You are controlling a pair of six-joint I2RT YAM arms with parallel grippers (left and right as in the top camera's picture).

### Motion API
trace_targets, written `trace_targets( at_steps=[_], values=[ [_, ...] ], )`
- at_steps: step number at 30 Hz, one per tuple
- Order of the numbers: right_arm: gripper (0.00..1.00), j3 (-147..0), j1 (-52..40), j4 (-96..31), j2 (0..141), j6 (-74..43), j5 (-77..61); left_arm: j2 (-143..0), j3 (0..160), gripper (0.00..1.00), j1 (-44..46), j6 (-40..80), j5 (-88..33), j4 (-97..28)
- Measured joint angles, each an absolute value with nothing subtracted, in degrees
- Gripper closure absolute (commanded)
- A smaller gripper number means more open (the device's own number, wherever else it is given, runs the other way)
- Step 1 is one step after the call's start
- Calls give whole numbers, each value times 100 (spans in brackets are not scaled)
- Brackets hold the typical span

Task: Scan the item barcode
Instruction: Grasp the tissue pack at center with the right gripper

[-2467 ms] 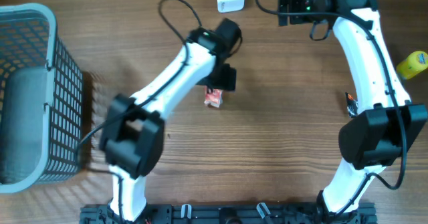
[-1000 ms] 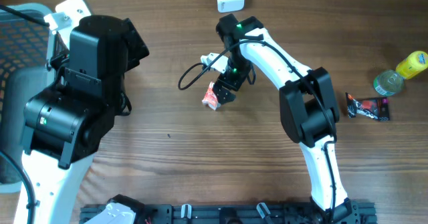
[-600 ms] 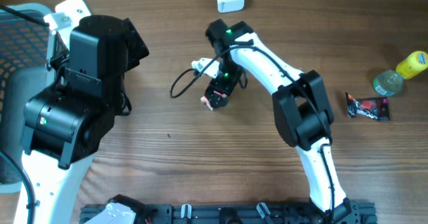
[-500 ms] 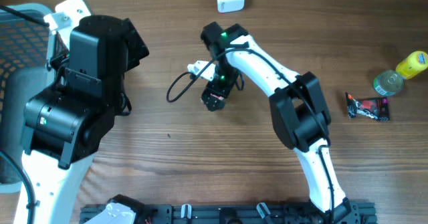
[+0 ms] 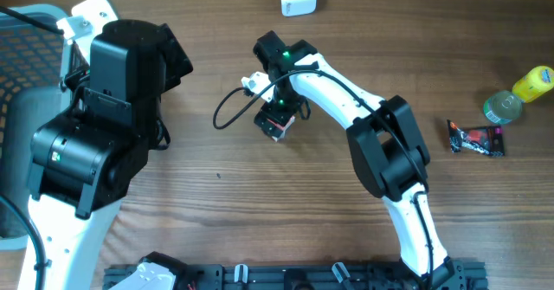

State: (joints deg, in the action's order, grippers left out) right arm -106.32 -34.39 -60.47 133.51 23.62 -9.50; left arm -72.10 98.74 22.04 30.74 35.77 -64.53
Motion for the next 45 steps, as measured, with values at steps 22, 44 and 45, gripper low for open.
trace_targets(
  at_steps=[22, 44, 45],
  values=[
    [1, -10324, -3446, -5485, 13209, 1747, -565, -7220, 9874, 0, 2204, 3074, 3577, -6545],
    [42, -10309, -3354, -5776, 13209, 919, -209, -7220, 9874, 0, 2204, 3074, 3577, -6711],
    [43, -10309, -3347, -5776, 13209, 919, -235, -7220, 9874, 0, 2204, 3074, 3577, -6711]
  ],
)
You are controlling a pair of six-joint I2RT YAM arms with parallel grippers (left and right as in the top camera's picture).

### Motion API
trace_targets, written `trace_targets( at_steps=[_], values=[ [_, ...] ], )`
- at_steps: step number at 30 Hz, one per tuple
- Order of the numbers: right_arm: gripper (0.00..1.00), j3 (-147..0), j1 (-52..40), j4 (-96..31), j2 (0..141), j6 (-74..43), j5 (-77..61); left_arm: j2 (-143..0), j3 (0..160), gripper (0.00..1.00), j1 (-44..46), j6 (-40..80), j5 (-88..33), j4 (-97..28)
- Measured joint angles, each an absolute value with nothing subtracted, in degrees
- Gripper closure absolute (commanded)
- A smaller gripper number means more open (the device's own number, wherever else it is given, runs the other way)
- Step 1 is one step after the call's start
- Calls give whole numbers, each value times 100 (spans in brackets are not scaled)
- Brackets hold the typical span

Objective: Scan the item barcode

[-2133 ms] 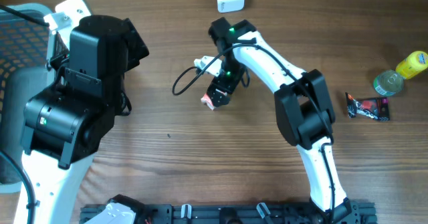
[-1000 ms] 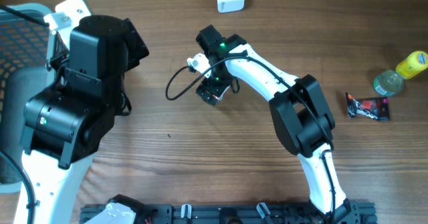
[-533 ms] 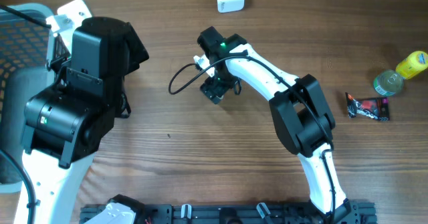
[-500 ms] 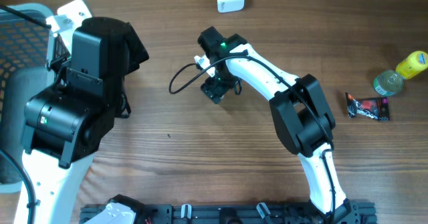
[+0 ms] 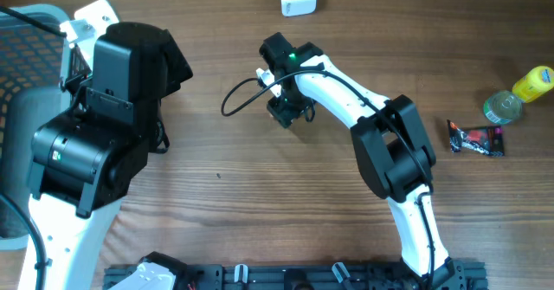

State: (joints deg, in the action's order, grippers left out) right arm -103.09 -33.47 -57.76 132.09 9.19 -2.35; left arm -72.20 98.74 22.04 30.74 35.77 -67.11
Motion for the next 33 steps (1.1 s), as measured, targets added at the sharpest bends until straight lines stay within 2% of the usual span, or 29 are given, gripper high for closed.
trace_targets(
  at_steps=[4, 9, 15, 21, 24, 33],
  values=[
    [42, -10309, -3299, -5784, 13209, 849, -405, -7220, 9874, 0, 2204, 3074, 3577, -6711],
    [47, -10322, -3293, -6080, 13209, 906, -808, -7234, 9874, 0, 2204, 3074, 3577, -6709],
    [48, -10202, -3308, -6173, 13211, 1664, -2547, -7465, 9874, 0, 2204, 3074, 3577, -6711],
    [47, -10366, -3339, -5468, 13211, 2137, -2893, -7699, 9872, 0, 2204, 3072, 3730, -6453],
    [42, -10481, -3339, -4956, 13168, 2414, -2891, -7642, 9872, 0, 2204, 3072, 4128, -6278],
    [44, -10481, -3306, -3723, 12608, 3238, -2786, -7413, 9872, 0, 2204, 3070, 5247, -6222]
  ],
)
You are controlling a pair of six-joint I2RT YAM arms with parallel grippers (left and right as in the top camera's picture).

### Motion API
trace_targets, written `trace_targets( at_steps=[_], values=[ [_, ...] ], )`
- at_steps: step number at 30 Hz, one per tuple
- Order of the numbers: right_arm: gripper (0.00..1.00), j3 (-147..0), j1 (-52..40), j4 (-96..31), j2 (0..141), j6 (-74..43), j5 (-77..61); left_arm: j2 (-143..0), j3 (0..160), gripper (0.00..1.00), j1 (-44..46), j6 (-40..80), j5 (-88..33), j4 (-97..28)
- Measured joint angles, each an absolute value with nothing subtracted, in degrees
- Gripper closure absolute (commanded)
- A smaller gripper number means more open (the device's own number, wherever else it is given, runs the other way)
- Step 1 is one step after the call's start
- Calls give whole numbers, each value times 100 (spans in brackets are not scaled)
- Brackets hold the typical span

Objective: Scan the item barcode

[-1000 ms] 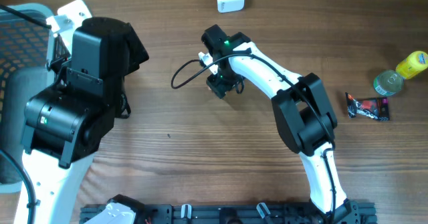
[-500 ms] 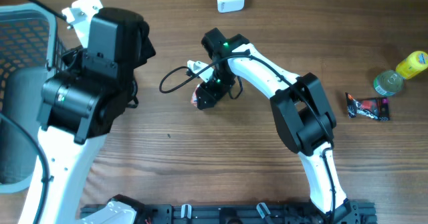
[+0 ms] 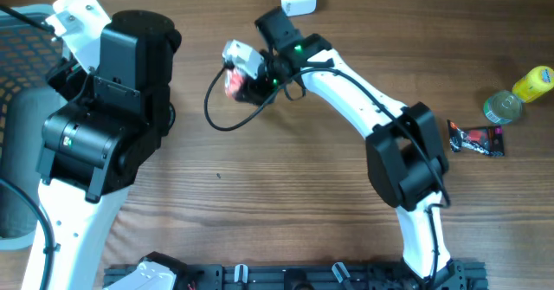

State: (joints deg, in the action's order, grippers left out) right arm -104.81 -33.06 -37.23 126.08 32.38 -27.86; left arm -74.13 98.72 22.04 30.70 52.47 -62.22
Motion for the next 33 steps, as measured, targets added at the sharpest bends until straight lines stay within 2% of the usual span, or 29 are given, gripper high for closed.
trace_targets(
  at_steps=[4, 12, 22, 29, 33],
  values=[
    [44, -10484, -3197, -3059, 12379, 3334, -2672, -7413, 9872, 0, 2204, 3070, 5524, -6112],
    [43, -10484, -2958, -2864, 11754, 3476, -2912, -7413, 9872, 0, 2204, 3070, 6010, -6058],
    [44, -10484, -2930, -3277, 10731, 3782, -3310, -7413, 9872, 0, 2204, 3070, 6331, -6055],
    [47, -10484, -2657, -3669, 10674, 3826, -3664, -7413, 9872, 0, 2204, 3070, 6364, -6058],
    [42, -10484, -2307, -3741, 10674, 3664, -3734, -7413, 9872, 0, 2204, 3072, 6364, -6062]
  ],
)
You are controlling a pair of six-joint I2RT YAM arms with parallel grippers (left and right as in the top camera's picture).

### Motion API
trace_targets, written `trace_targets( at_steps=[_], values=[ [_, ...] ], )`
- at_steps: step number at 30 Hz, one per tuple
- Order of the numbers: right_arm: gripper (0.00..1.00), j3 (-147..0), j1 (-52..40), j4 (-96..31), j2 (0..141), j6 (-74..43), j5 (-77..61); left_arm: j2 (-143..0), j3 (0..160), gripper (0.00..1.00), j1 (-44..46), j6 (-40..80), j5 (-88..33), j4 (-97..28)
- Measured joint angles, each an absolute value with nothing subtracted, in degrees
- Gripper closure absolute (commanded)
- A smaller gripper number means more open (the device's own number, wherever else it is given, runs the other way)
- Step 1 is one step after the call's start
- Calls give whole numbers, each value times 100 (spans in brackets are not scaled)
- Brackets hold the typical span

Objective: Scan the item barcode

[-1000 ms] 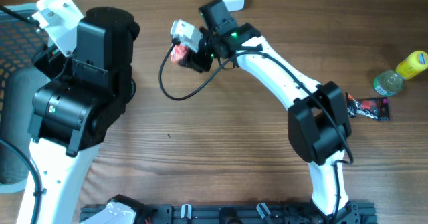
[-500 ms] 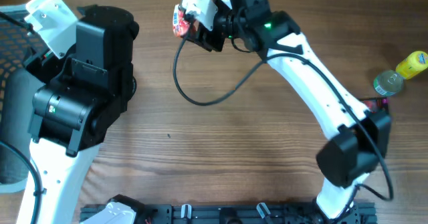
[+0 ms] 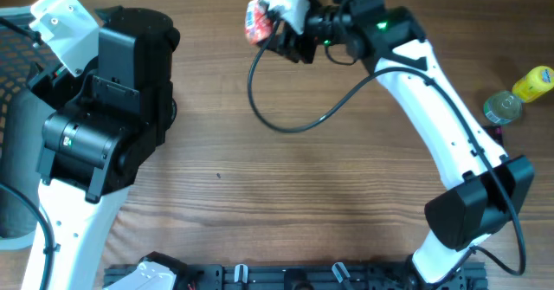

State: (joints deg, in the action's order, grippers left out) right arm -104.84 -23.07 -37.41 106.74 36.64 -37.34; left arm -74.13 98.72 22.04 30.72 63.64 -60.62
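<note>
My right gripper is shut on the white barcode scanner, held up near the table's far edge. The scanner's red-lit face points left, and its black cable loops down over the wood. My left arm fills the left side. A white flat piece sticks out at its upper tip. Whether that is an item or part of the gripper cannot be told, and no fingers show there.
A black mesh basket lies at the far left under the left arm. A clear green bottle and a yellow one lie at the right edge. The right arm's forearm crosses the right half of the table.
The right gripper has moved the scanner from the left of centre to the far edge and a little to the right. The arm now covers the black snack packet. The left arm's white tip has shifted slightly left.
The right gripper was down on the scanner in the middle of the table at the first two moments. Then it held the scanner, red light lit, facing the left arm. Now the scanner is at the far edge, its cable trailing in a wide loop.
</note>
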Motion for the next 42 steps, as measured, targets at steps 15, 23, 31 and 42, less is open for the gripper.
trace_targets(
  at_steps=[15, 23, 31, 42],
  values=[
    [31, -10484, -2073, -2311, 11343, -3037, -2237, -7413, 9872, 0, 2204, 3336, 5616, -6429],
    [41, -10514, -1855, 851, 12604, -7220, -2805, -7439, 9872, 0, 2204, 3538, 5382, -6471],
    [34, -10545, -1686, 3398, 14092, -10860, -3059, -7846, 9872, 0, 2204, 3575, 5341, -6519],
    [34, -10667, -1686, 3271, 14125, -11784, -2082, -7913, 9872, 0, 2204, 3682, 5341, -6803]
  ],
)
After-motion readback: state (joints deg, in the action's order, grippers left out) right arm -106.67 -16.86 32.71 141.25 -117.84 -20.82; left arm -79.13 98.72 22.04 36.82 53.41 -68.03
